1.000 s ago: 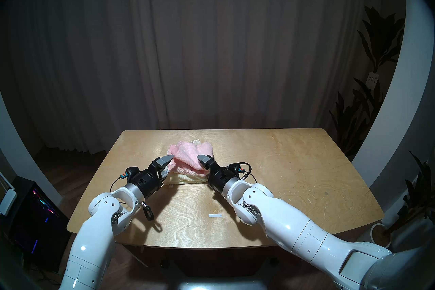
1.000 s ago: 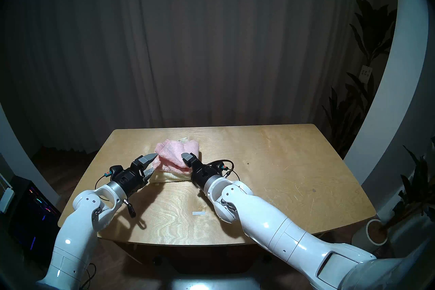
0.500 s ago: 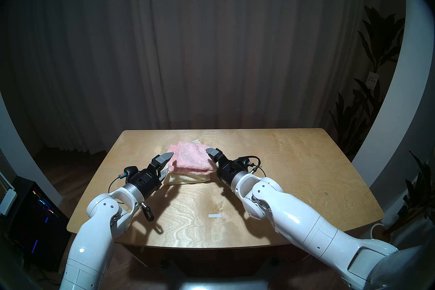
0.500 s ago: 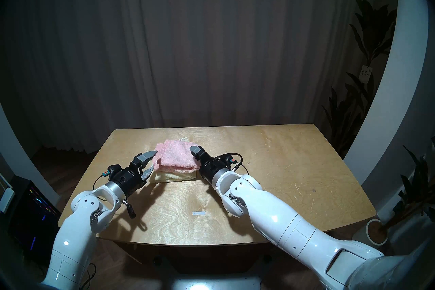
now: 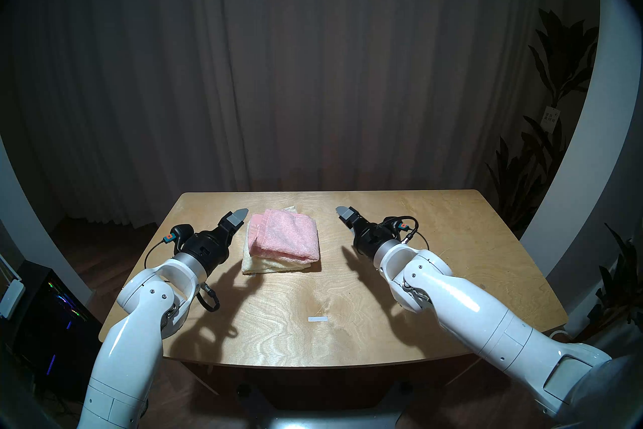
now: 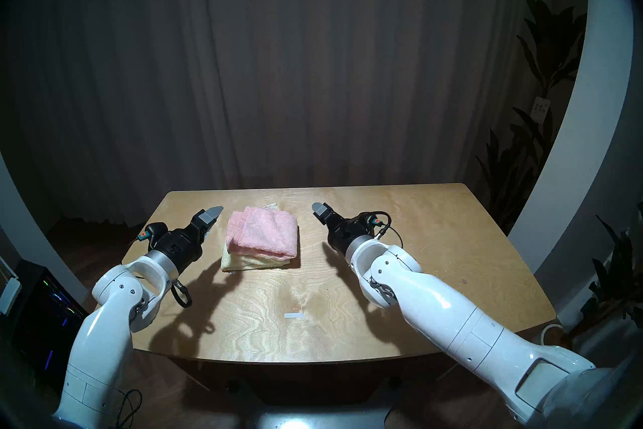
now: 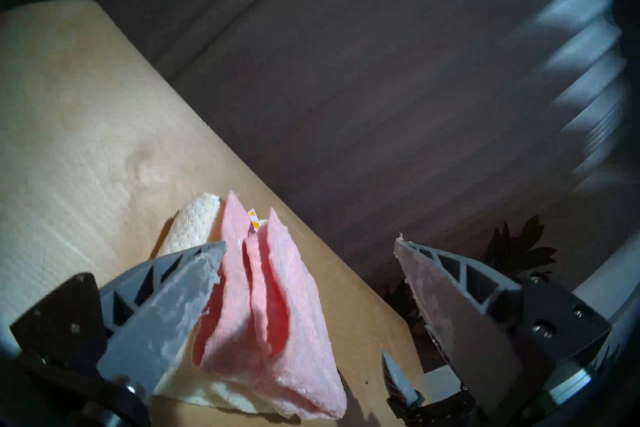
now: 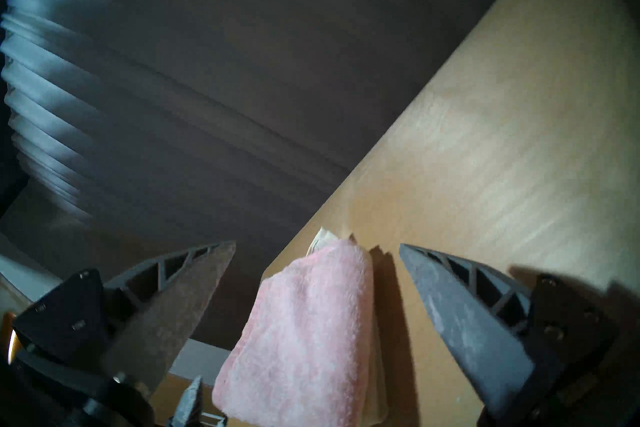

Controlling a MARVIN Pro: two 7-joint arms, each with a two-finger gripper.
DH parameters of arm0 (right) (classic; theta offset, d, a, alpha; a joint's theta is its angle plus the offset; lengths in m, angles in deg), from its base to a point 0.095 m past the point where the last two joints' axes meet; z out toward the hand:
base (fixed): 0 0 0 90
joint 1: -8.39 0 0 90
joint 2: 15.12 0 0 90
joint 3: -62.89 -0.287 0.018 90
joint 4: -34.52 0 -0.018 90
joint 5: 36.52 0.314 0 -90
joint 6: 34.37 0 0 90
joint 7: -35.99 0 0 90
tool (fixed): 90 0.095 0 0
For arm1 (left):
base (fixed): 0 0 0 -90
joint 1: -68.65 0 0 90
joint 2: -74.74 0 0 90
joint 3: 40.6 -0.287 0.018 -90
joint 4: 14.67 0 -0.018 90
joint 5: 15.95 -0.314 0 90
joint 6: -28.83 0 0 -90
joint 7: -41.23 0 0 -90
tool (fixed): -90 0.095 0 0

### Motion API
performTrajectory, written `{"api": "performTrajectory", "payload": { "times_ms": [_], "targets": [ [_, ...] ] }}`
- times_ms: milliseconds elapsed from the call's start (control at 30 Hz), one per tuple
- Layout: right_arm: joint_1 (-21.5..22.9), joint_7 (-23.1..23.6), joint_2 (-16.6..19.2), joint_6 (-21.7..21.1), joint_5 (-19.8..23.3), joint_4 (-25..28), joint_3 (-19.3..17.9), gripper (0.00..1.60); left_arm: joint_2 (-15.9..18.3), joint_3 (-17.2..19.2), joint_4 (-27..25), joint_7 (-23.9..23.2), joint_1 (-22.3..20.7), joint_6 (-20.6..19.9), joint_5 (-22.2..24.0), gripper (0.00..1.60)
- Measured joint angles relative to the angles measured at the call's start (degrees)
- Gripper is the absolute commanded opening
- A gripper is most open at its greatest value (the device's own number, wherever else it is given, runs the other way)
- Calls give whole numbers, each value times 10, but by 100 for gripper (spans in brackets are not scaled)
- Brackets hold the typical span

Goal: Fold each towel twice and stack them on table

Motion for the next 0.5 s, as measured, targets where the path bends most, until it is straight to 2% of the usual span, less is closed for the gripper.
{"api": "performTrajectory", "payload": {
  "times_ms": [233, 500],
  "targets": [
    [20, 5, 50, 31, -92, 22, -21, 160, 11, -37, -17, 17, -25, 5, -53, 160],
    [27, 5, 89, 49, -159, 26, -32, 160, 21, -87, -13, 44, -49, 5, -117, 160]
  ]
}}
